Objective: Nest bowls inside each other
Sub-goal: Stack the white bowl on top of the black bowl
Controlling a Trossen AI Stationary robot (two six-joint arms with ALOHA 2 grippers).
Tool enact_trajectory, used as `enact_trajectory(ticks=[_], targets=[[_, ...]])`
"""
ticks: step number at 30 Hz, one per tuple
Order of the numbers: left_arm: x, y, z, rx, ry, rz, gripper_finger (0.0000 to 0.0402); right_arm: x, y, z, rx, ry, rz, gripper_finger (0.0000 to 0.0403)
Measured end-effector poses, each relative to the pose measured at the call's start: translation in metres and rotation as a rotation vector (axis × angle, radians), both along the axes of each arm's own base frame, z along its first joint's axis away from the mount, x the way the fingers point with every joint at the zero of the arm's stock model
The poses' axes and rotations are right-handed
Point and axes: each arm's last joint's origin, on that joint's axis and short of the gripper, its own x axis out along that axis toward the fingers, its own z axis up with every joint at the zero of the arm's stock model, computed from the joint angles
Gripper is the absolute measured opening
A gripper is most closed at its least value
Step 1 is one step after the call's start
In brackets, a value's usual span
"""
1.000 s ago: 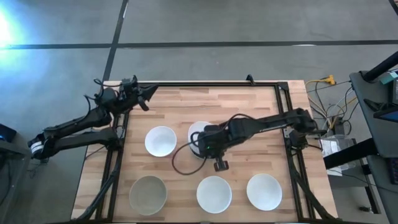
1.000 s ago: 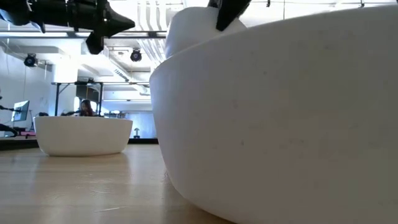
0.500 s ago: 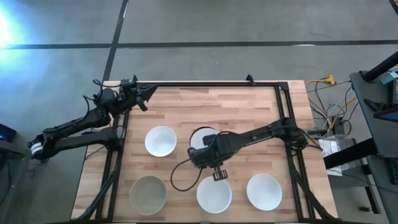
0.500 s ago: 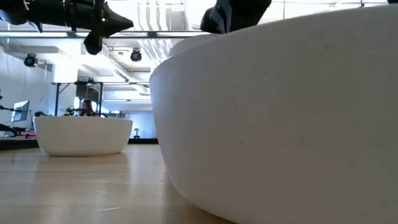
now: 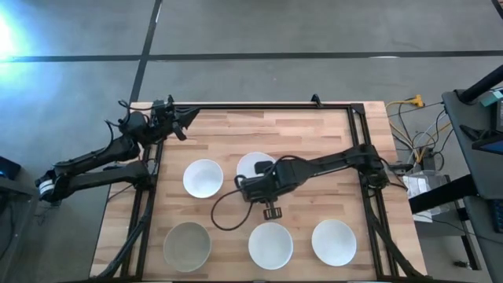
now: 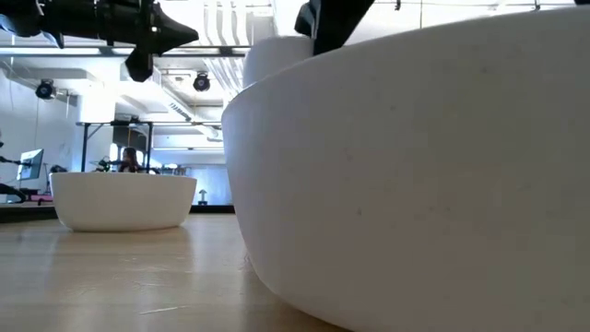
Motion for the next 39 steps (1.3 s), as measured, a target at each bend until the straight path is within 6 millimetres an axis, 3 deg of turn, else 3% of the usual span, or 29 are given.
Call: enact_trajectory(ticks=[7,16,32,39], targets=[[0.000,0.000,0.000,-0.002,0.003,0.000,0.0000,0.009,-0.009,-0.016,-0.008,0.036,-0.003,0.0009],[0.000,0.000,0.000,-0.001,0.001,-0.001,0.0000,0.007,-0.011,-0.006,0.044,0.027,-0.018,0.0009],[0.000,0.000,0.001,0.000,-0.005,-0.001,0.0000,0.005,-0.014,-0.022,0.067,0.075,-0.030,0.0009],[0.000,0.000,0.001,-0.019,-0.020,-0.006,0.0000,0.010,-0.011,-0.021,0.138,0.040,-0.031,0.0033]])
